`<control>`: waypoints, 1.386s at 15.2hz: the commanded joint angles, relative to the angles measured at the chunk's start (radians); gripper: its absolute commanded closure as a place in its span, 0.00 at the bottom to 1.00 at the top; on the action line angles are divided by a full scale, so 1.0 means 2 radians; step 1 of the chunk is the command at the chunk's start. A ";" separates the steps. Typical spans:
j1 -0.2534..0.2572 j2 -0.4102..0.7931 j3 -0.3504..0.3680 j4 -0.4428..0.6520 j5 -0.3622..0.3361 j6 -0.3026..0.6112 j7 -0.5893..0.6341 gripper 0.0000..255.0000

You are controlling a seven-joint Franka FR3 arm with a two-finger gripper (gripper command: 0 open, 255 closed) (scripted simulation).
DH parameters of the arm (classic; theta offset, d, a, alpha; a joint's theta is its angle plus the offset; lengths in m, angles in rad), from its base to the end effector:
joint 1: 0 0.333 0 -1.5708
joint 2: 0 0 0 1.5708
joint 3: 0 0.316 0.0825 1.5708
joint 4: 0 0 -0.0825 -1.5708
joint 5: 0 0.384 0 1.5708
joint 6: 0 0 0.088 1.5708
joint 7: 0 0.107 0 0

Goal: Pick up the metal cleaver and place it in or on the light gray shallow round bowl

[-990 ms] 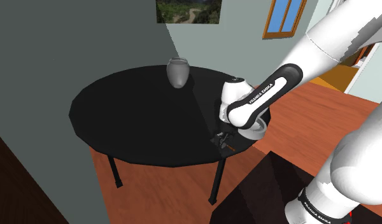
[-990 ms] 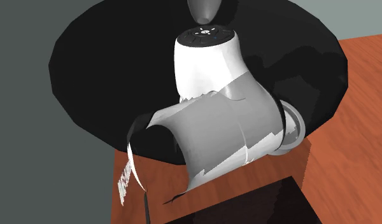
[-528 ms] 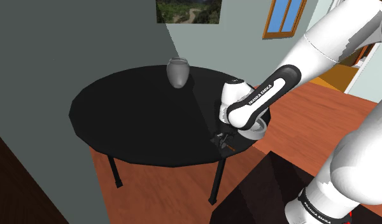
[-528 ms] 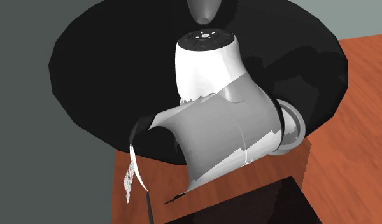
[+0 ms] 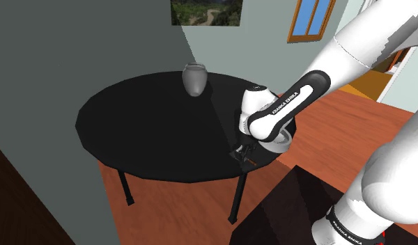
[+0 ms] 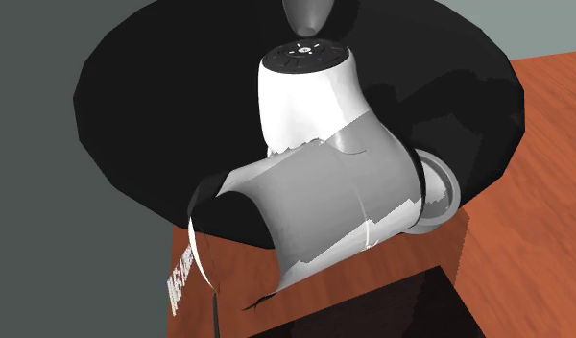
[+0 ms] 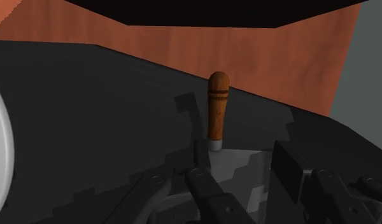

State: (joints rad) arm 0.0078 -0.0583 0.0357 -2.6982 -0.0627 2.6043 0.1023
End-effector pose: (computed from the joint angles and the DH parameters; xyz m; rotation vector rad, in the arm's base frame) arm 0.4046 0.0187 0.2462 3.1055 -0.0069 -0.0515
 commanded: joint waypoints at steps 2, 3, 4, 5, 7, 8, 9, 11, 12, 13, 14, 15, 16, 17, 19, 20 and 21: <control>-0.003 0.004 -0.003 -0.001 -0.001 0.000 0.001 1.00; -0.003 -0.004 -0.003 -0.001 0.001 -0.008 -0.001 1.00; -0.003 -0.011 -0.003 0.000 0.002 -0.017 -0.002 1.00; -0.003 -0.019 -0.003 0.001 0.003 -0.025 -0.003 1.00; -0.002 -0.033 -0.003 0.003 0.005 -0.042 -0.005 1.00; -0.002 -0.041 -0.003 0.004 0.006 -0.050 -0.005 1.00; -0.002 -0.048 -0.003 0.006 0.007 -0.058 -0.006 1.00; -0.001 -0.061 -0.003 0.009 0.009 -0.075 -0.008 1.00; -0.001 -0.068 -0.003 0.011 0.009 -0.084 -0.008 1.00; -0.001 -0.074 -0.003 0.012 0.010 -0.092 -0.009 1.00; 0.000 -0.080 -0.003 0.015 0.011 -0.100 -0.010 1.00; 0.000 -0.087 -0.004 0.017 0.011 -0.109 -0.010 1.00; 0.000 -0.093 -0.004 0.019 0.012 -0.117 -0.011 1.00; 0.000 -0.098 -0.004 0.021 0.012 -0.125 -0.012 1.00; 0.000 -0.110 -0.004 0.027 0.013 -0.141 -0.013 1.00; 0.001 -0.115 -0.004 0.030 0.014 -0.150 -0.013 1.00; 0.001 -0.120 -0.004 0.032 0.014 -0.158 -0.013 1.00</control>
State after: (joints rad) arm 0.0083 -0.2869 0.0266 -2.6389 -0.0361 2.3066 0.0749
